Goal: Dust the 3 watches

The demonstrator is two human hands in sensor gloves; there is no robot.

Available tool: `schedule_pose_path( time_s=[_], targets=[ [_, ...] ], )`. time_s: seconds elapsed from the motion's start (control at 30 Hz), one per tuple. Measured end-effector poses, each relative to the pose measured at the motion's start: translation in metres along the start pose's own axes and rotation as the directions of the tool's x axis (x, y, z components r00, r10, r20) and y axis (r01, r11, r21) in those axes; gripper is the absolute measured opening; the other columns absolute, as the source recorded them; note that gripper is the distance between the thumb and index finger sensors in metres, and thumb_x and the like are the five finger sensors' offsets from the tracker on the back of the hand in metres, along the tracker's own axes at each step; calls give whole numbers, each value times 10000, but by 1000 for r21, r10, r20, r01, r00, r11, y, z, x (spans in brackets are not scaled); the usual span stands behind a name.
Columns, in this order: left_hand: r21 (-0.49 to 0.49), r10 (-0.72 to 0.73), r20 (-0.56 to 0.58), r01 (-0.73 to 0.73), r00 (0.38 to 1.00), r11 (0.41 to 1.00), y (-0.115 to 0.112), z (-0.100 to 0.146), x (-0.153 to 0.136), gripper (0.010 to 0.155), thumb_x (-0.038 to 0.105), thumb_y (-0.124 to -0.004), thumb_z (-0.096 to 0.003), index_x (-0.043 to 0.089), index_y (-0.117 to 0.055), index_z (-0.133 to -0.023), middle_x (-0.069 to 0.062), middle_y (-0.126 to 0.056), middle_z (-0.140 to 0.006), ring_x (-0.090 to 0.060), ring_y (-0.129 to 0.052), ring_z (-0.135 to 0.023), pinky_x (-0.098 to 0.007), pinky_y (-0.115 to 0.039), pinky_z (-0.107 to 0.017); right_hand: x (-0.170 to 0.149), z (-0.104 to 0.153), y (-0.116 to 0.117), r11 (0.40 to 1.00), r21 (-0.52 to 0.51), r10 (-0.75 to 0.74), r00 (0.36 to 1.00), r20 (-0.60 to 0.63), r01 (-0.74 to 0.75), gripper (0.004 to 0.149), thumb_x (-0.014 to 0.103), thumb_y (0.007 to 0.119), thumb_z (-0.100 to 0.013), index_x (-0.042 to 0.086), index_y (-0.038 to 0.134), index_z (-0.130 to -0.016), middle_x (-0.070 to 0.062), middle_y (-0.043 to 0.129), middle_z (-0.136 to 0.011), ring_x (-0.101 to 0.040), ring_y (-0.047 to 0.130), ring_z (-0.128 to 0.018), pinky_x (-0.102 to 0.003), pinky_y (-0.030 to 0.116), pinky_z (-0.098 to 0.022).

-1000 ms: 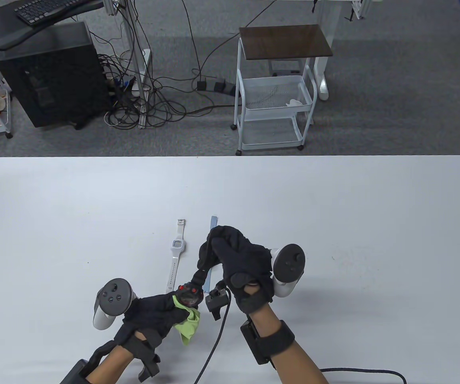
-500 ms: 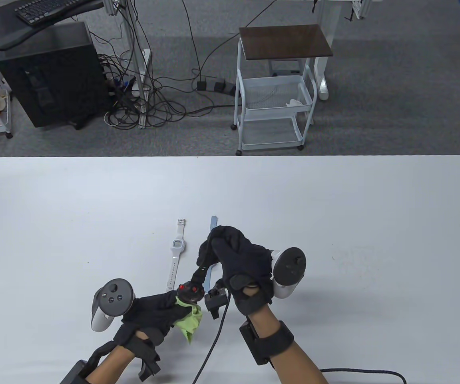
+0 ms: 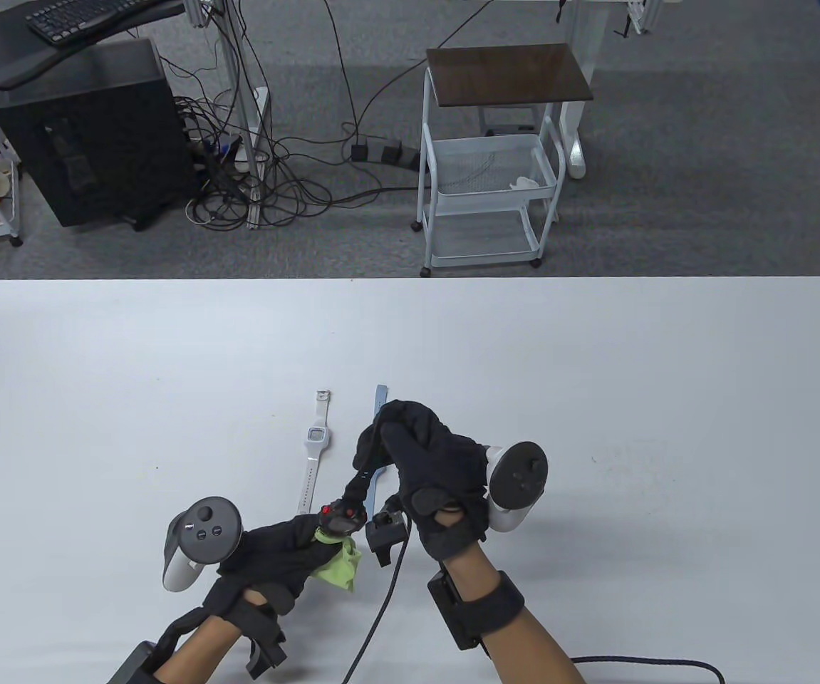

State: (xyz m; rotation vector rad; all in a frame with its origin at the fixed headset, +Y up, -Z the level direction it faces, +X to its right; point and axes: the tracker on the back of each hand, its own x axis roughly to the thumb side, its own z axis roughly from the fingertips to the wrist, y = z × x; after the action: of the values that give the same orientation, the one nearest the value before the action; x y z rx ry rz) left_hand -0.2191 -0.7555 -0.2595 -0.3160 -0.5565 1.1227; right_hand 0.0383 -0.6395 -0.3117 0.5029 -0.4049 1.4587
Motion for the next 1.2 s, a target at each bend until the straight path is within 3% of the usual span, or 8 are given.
schedule_pose_path(
  time_s=[0.1, 0.33, 0.53, 0.7, 0.83, 0.97, 1.07, 1.2],
  targets=[
    [40, 41, 3, -41, 999, 998, 1, 1, -3, 447, 543, -753, -564, 240, -772, -893, 77, -931, -678, -173, -932, -784, -623, -514, -765, -2, 0, 0, 1000, -4, -10, 1000, -4, 10, 392, 366, 785, -419, 112, 850, -711, -57, 1062, -435, -193, 1132, -217, -505, 814, -433],
    [61, -14, 26, 12, 1000, 998, 2, 2, -4, 488, 632, -678, -529, 259, -853, -792, 94, -967, -569, -159, -983, -694, -603, -572, -746, -6, 0, 0, 1000, -2, -26, 999, -27, 26, 393, 366, 783, -419, 113, 848, -713, -58, 1061, -435, -192, 1131, -218, -506, 813, -431],
    [48, -14, 41, 12, 999, 999, 1, 1, 1, 484, 555, -650, -579, 219, -809, -888, 54, -973, -741, -204, -950, -835, -594, -578, -746, -2, -1, 0, 999, -6, -41, 999, -13, 41, 390, 358, 791, -417, 108, 852, -710, -72, 1061, -444, -217, 1130, -232, -514, 807, -433],
    [36, -8, 29, 7, 1000, 999, 0, 0, 0, 467, 434, -680, -600, 237, -681, -1024, 23, -862, -931, -248, -831, -970, -605, -539, -764, 3, 0, -1, 999, -13, -38, 999, 9, 38, 389, 358, 793, -417, 110, 854, -710, -73, 1062, -445, -221, 1130, -234, -513, 806, -436],
    [45, 5, 18, -6, 1000, 999, 2, 1, -3, 450, 468, -681, -591, 246, -715, -980, 53, -898, -822, -213, -894, -869, -618, -525, -762, 3, -1, -2, 999, -22, -47, 999, 15, 47, 388, 359, 793, -418, 110, 854, -709, -72, 1061, -445, -220, 1128, -236, -516, 805, -435],
    [48, 83, 8, -84, 996, 995, 4, 1, -9, 461, 554, -680, -584, 211, -820, -860, 57, -956, -624, -190, -972, -699, -610, -574, -734, 6, -1, -6, 998, -36, -48, 999, 22, 49, 389, 360, 792, -419, 113, 851, -713, -71, 1059, -450, -220, 1127, -241, -515, 804, -439],
    [53, 57, -2, -56, 998, 997, 4, 2, -9, 495, 617, -665, -567, 218, -879, -768, 78, -980, -510, -166, -1014, -613, -588, -627, -711, 8, -2, -8, 997, -49, -59, 998, 30, 60, 388, 357, 793, -419, 111, 852, -713, -75, 1059, -452, -226, 1125, -243, -518, 802, -439],
    [71, 40, 13, -41, 999, 997, 6, 3, -6, 509, 605, -643, -578, 207, -878, -790, 70, -1004, -569, -174, -1022, -673, -579, -631, -715, 10, -2, -8, 996, -54, -68, 997, 39, 70, 387, 356, 794, -419, 111, 853, -712, -76, 1059, -453, -229, 1126, -245, -519, 801, -439]
  ],
)
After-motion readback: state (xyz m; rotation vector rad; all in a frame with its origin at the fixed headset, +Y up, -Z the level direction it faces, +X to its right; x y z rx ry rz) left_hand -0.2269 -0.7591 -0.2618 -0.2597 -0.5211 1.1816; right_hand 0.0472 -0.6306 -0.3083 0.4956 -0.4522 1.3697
